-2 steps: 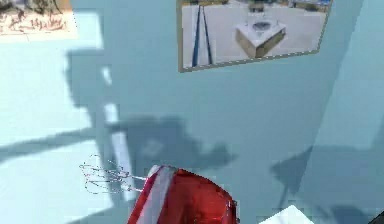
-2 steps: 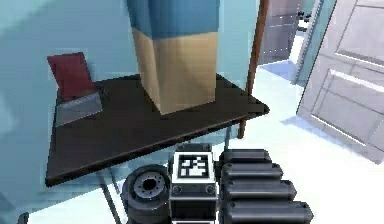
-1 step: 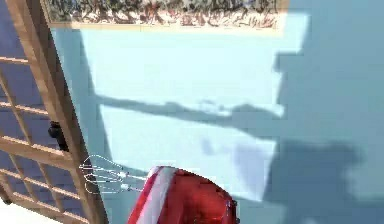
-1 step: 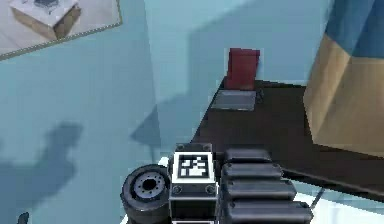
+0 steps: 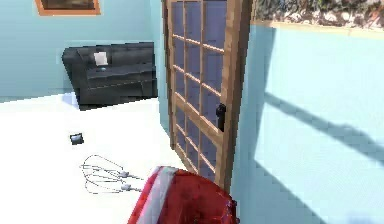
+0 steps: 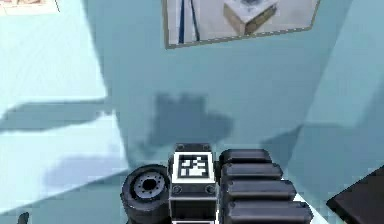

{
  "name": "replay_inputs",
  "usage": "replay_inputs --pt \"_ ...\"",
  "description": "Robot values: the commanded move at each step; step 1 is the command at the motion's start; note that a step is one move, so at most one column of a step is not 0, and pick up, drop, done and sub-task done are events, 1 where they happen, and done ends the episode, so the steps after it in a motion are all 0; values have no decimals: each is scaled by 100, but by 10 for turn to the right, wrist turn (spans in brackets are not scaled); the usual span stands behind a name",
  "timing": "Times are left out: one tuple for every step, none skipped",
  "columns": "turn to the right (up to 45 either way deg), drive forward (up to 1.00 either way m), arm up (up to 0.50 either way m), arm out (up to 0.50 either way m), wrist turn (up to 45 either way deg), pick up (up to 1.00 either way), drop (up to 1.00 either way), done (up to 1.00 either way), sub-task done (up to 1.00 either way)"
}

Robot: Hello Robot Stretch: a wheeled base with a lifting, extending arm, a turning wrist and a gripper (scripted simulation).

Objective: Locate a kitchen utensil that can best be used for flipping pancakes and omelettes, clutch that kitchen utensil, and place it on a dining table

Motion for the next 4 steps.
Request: replay_inputs --pt "-240 0 0 0 0 0 0 0 0" --pt "0 5 0 0 0 0 0 0 0" --pt "-450 0 0 0 0 0 0 0 0" --pt "-450 0 0 0 0 0 0 0 0"
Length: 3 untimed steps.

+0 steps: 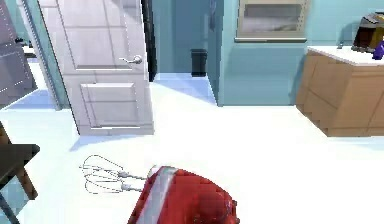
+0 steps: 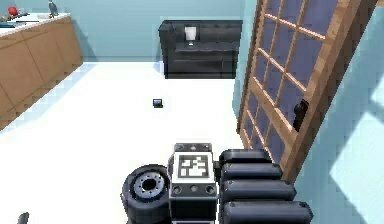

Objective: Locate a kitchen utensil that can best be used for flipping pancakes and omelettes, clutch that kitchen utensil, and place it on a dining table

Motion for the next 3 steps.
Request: replay_inputs --pt "0 20 0 0 0 0 0 0 0" --pt "-450 0 0 0 0 0 0 0 0" --pt "-450 0 0 0 0 0 0 0 0"
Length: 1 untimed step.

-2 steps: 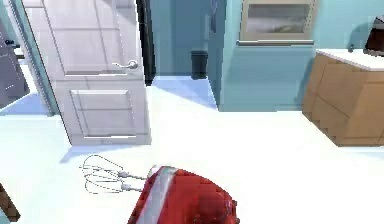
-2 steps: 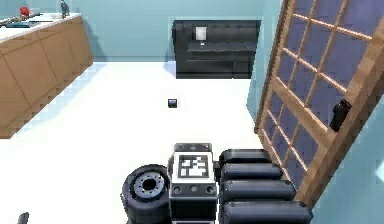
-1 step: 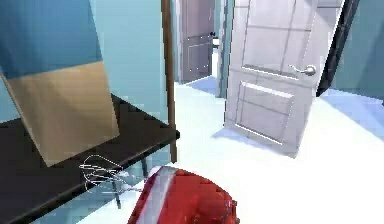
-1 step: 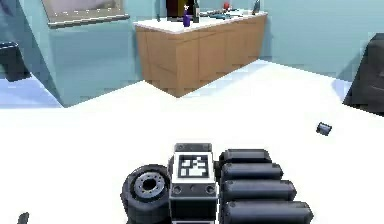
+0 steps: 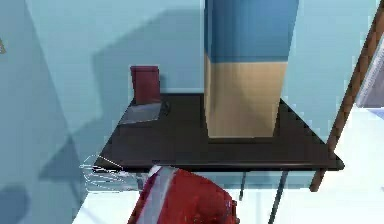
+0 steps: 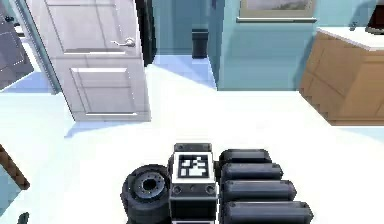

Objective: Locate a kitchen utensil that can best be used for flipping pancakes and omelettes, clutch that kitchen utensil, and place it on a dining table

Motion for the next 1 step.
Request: replay_inputs --pt "-450 0 0 0 0 0 0 0 0"
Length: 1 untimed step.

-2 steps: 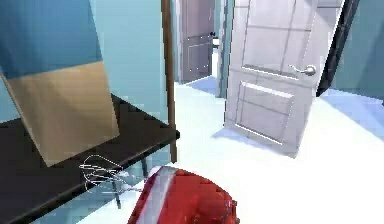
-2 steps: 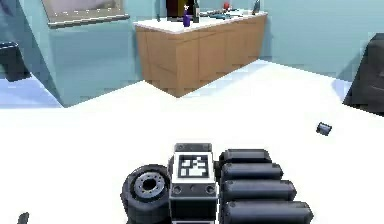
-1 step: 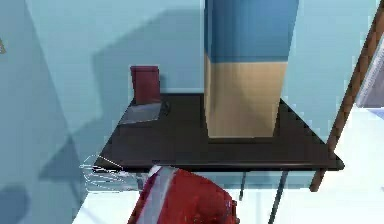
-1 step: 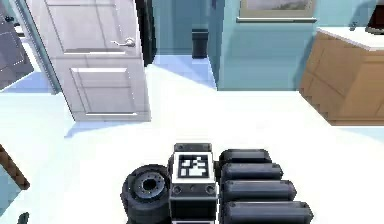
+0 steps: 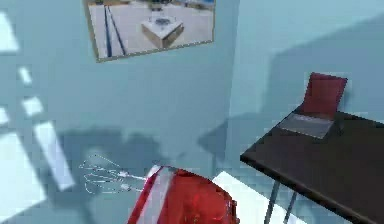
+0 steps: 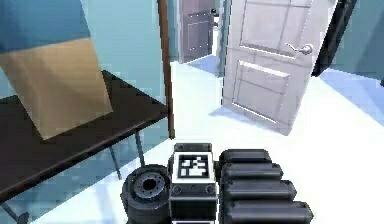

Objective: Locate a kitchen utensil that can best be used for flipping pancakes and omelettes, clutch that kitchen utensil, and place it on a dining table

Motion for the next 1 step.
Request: replay_inputs --pt "-390 0 0 0 0 0 0 0 0"
